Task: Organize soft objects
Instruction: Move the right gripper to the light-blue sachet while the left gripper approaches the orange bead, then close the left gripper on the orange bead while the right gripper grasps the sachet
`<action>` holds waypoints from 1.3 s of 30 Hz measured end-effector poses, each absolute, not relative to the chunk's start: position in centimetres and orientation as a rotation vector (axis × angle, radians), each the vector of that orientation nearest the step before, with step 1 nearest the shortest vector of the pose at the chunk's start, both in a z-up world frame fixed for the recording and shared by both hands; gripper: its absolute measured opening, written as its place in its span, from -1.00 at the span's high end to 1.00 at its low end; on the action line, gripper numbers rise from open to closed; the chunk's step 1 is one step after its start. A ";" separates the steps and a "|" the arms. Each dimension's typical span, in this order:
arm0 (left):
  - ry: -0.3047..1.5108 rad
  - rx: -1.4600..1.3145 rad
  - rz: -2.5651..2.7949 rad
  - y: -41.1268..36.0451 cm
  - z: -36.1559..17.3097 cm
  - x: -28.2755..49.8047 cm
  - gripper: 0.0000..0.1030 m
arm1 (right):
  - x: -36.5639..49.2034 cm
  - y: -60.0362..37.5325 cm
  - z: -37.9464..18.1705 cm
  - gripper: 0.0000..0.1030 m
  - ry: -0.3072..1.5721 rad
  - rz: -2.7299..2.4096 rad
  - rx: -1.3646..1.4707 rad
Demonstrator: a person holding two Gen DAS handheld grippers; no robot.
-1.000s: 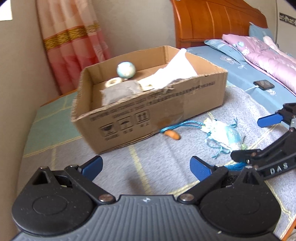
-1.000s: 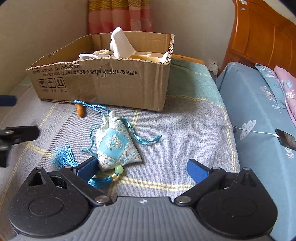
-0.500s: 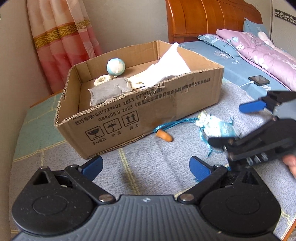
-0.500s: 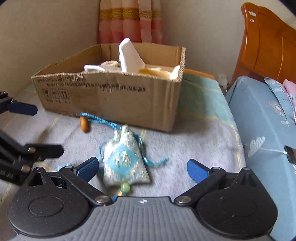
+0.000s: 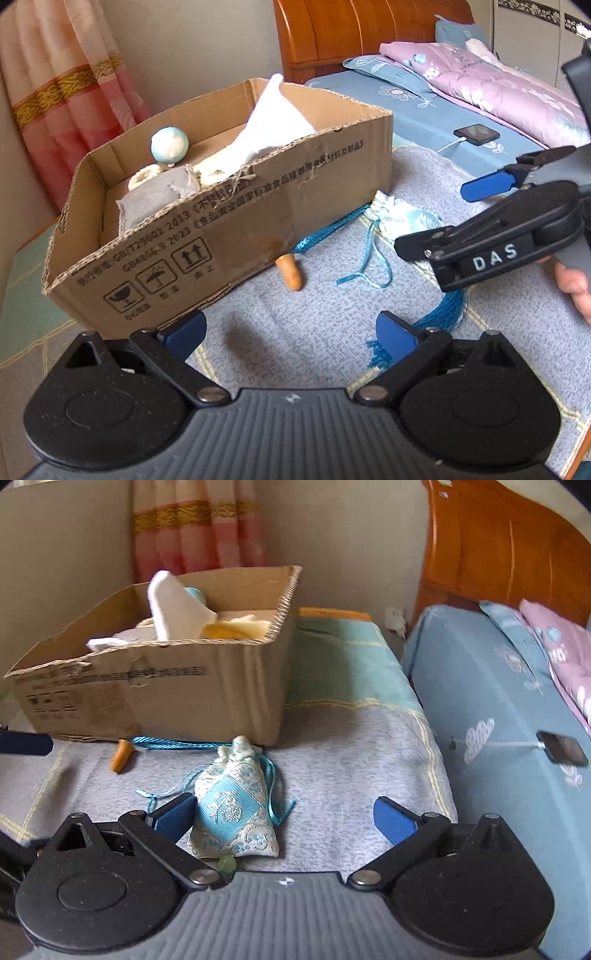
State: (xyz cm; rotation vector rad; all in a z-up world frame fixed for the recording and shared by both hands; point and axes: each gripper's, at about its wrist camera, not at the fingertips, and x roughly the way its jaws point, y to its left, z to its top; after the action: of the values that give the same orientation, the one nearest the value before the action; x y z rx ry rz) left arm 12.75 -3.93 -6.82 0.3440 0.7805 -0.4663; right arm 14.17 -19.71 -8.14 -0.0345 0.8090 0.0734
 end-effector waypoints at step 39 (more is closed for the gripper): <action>0.732 0.151 -0.316 -5.0 -6.2 13.3 0.16 | 11.6 -18.9 -7.1 -1.00 0.767 0.139 -0.060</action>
State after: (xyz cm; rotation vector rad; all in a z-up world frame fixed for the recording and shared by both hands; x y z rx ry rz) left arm 13.31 -4.97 -6.20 0.1513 0.7316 -0.3161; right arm 11.62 -18.89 -7.14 -0.0600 0.7669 0.1393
